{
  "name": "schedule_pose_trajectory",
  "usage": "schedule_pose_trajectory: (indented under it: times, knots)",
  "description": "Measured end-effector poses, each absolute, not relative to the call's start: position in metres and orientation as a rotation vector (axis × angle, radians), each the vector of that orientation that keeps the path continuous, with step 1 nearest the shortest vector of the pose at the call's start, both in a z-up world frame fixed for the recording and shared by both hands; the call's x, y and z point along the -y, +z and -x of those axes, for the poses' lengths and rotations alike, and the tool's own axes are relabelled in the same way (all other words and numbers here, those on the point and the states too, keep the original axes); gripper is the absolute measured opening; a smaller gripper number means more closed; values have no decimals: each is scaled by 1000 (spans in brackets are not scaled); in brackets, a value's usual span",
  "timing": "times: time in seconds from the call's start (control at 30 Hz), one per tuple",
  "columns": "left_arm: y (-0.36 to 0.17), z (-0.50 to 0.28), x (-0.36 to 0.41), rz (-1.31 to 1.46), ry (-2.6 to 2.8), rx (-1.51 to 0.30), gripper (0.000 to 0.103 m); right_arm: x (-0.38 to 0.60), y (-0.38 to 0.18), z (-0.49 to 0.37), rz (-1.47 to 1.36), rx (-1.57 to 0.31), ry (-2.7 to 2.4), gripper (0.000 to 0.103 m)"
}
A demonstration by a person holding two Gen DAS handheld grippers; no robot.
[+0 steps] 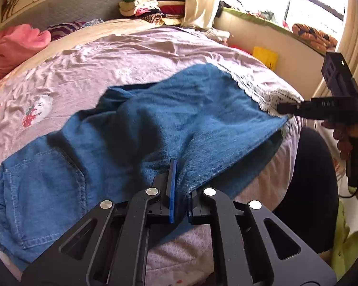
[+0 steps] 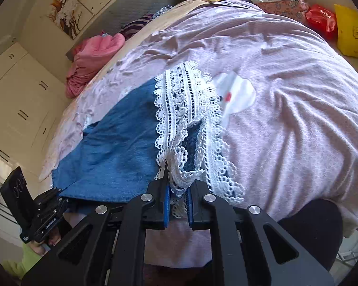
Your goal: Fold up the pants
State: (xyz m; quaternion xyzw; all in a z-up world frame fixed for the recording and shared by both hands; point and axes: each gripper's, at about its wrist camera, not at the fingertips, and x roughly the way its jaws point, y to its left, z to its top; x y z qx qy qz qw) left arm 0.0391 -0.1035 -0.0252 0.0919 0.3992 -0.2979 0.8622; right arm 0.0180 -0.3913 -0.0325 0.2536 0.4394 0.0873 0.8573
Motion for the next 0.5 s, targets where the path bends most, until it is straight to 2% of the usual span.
schedule_pose_trajectory:
  times: [0.37,0.5]
  knots:
    - [-48,-37,112,-229,-610,-899,3,393,-44,-6,-481,-955,163,11]
    - [-49,-36,112,-230,-608,-903,3,400,-38,2,-494,-949,175,19]
